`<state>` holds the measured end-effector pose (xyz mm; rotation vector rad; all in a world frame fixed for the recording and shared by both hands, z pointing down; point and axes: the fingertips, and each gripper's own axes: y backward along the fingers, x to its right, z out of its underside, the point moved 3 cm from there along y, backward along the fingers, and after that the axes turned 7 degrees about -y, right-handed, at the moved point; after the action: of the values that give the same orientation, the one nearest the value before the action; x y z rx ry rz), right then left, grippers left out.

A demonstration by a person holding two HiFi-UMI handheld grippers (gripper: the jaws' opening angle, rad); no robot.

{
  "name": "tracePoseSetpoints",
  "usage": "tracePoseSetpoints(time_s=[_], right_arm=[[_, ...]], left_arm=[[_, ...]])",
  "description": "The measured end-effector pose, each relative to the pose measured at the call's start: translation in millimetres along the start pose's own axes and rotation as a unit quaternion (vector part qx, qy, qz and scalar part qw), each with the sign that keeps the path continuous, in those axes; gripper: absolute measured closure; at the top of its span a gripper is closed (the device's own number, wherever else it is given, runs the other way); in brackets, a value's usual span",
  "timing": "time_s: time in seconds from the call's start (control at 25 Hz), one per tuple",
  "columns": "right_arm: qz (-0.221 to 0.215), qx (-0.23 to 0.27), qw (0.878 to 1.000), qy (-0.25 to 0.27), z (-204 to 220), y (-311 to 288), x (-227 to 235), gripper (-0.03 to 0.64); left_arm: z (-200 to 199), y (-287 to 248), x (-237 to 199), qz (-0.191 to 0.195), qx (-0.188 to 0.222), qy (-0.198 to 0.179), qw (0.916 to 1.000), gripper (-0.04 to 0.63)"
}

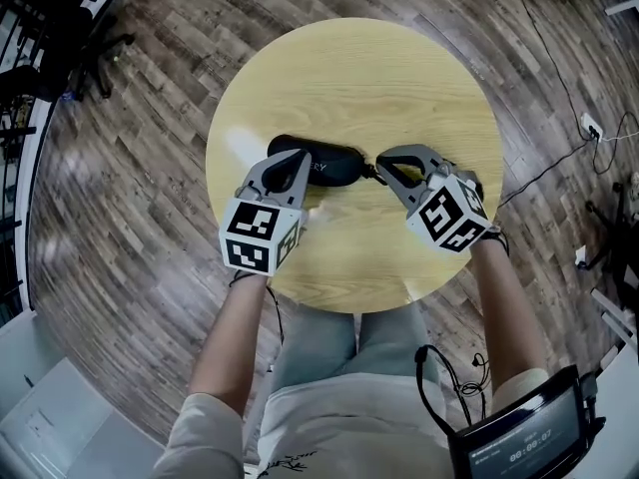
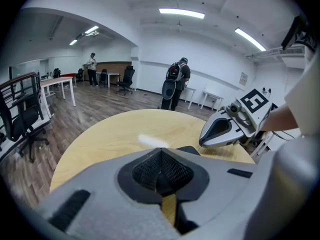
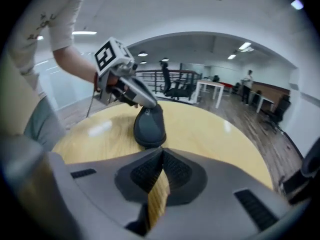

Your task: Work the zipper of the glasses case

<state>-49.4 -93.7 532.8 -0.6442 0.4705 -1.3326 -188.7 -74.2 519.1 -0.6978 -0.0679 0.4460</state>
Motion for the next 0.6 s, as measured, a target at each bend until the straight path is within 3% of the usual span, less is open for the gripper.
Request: tracePoseSetpoints(time_s=[0.2,0.32,0.6], right_arm=[[-0.069,-0.040,0.994,0.072,4,-17,1,0.615],[-0.104,-0.049,0.989,0.090,3,-26,-2,0.560],[-0.139,-0.082,0.974,0.161,1,-40,-5,0.557]], left_arm=[[1,1,2,-0.005,0.004,-0.003,1.0000,0.591],[2,2,1,-0.007,0.003,0.000,1.0000,0.591],[3,1,1,-0.013,0.002,0.010,0.9999,0.591]])
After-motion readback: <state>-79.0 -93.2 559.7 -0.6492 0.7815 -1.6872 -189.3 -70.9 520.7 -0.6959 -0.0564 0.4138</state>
